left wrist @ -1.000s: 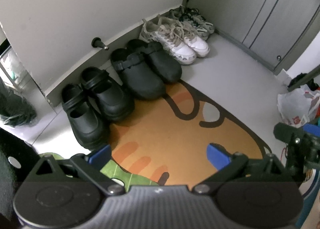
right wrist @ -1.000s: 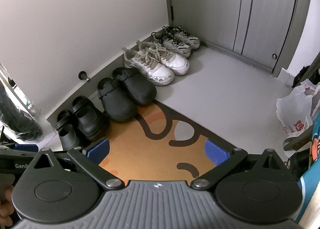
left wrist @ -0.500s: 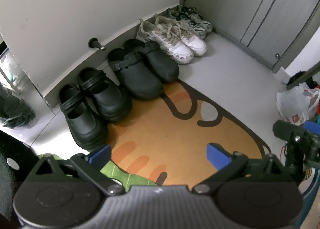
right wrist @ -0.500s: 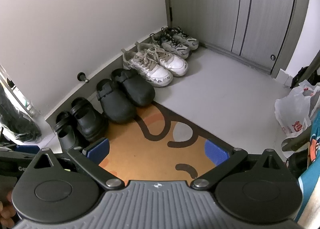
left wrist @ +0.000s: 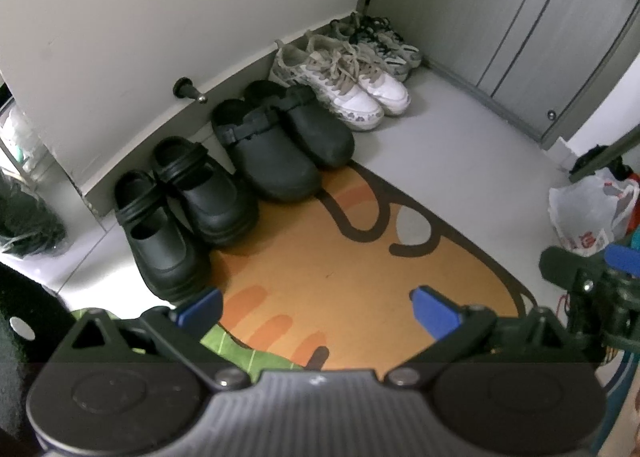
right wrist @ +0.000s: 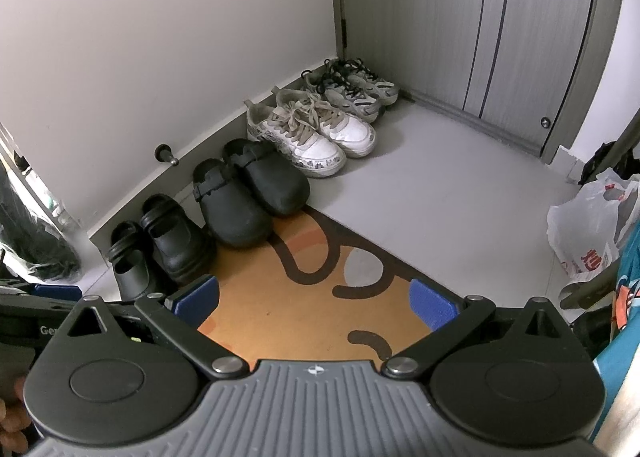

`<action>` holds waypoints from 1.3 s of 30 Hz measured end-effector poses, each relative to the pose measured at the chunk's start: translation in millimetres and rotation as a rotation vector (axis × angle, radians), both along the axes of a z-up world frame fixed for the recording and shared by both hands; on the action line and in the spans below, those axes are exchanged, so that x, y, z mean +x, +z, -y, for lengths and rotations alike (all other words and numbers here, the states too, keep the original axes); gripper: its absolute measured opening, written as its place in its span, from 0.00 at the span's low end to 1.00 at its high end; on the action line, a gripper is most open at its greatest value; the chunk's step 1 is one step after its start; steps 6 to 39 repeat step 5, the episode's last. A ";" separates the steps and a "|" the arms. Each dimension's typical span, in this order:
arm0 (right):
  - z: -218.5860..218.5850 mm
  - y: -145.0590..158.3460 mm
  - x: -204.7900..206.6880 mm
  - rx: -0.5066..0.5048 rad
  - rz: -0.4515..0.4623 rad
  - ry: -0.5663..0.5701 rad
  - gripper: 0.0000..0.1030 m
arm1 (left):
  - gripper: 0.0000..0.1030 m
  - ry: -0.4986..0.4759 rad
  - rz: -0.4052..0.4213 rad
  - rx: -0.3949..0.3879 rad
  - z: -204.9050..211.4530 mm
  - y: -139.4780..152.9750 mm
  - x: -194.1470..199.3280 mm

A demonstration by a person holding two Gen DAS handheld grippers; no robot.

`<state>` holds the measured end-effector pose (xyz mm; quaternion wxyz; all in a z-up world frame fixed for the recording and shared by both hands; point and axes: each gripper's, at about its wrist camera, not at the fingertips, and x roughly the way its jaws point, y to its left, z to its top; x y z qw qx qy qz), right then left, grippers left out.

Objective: Organize scattered shoes

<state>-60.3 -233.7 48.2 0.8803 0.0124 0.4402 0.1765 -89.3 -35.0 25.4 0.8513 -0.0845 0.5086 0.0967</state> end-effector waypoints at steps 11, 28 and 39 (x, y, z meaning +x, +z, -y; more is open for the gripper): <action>0.6 1.6 0.3 -0.001 0.004 0.001 1.00 | 1.00 -0.047 0.050 0.032 7.1 6.5 -1.9; 0.6 1.6 0.3 -0.001 0.004 0.001 1.00 | 1.00 -0.047 0.050 0.032 7.1 6.5 -1.9; 0.6 1.6 0.3 -0.001 0.004 0.001 1.00 | 1.00 -0.047 0.050 0.032 7.1 6.5 -1.9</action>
